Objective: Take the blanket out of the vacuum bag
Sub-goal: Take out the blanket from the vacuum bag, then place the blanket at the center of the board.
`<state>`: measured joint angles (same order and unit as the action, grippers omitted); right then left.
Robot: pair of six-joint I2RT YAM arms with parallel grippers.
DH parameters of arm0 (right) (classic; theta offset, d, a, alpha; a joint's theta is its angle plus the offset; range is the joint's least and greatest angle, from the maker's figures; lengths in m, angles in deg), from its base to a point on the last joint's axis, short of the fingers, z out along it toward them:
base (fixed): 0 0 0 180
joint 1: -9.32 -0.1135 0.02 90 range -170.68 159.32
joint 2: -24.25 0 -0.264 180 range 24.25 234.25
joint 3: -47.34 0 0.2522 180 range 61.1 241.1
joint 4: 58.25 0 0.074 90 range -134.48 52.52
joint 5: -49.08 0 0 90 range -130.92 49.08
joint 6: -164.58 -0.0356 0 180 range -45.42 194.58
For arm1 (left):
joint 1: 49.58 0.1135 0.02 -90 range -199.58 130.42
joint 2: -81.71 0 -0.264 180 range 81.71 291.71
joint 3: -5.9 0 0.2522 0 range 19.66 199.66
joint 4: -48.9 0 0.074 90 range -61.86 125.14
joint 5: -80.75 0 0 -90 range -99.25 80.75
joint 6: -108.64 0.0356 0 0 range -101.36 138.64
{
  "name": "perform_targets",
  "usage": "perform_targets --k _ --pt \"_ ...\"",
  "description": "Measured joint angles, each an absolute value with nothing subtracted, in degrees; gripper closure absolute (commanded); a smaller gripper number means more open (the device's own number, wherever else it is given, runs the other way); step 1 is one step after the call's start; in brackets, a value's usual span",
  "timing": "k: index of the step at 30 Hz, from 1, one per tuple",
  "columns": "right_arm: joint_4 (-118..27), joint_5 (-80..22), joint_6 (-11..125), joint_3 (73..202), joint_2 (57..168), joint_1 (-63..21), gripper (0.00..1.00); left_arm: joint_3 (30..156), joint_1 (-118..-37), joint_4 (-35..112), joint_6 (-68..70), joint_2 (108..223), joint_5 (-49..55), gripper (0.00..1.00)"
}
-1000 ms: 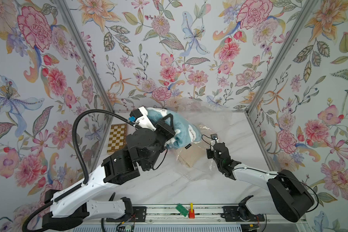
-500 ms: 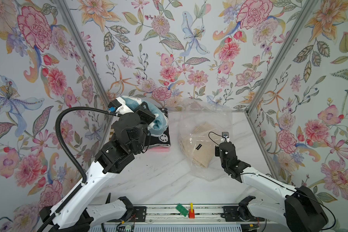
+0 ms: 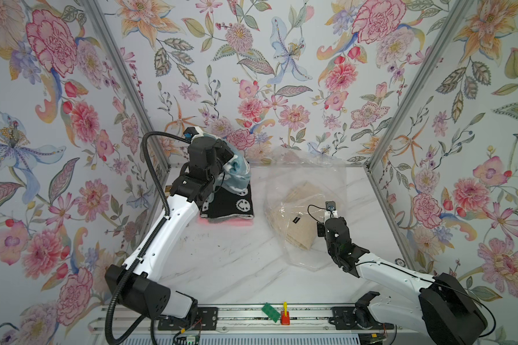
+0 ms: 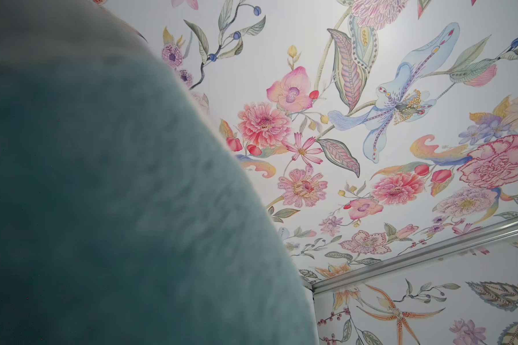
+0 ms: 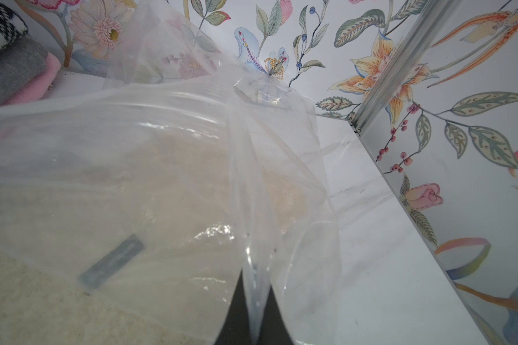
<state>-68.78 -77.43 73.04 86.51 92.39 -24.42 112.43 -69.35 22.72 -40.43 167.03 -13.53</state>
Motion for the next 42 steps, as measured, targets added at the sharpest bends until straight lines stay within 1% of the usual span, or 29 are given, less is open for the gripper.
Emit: perform_targets --k 5,12,20,26,36,42 --pt "-69.2 -77.3 73.5 86.5 92.7 -24.4 1.0 118.9 -64.2 26.6 -39.0 173.8 -5.2 1.0" --pt "-69.7 -76.8 73.5 86.5 92.7 -24.4 1.0 125.2 -61.1 32.1 -37.0 183.5 2.2 1.0" --pt "-69.7 -76.3 73.5 86.5 92.7 -24.4 1.0 136.8 -60.8 31.8 -32.4 193.7 4.2 1.0" --pt "-69.7 -76.3 73.5 86.5 92.7 -24.4 1.0 143.4 -60.0 31.4 -29.7 196.9 4.8 1.0" --pt "-69.7 -75.8 73.5 86.5 92.7 -24.0 1.0 145.4 -57.9 30.5 -27.2 199.9 6.9 1.0" --pt "-69.7 -75.8 73.5 86.5 92.7 -24.0 1.0 140.1 -57.8 31.2 -26.6 199.7 8.7 1.0"
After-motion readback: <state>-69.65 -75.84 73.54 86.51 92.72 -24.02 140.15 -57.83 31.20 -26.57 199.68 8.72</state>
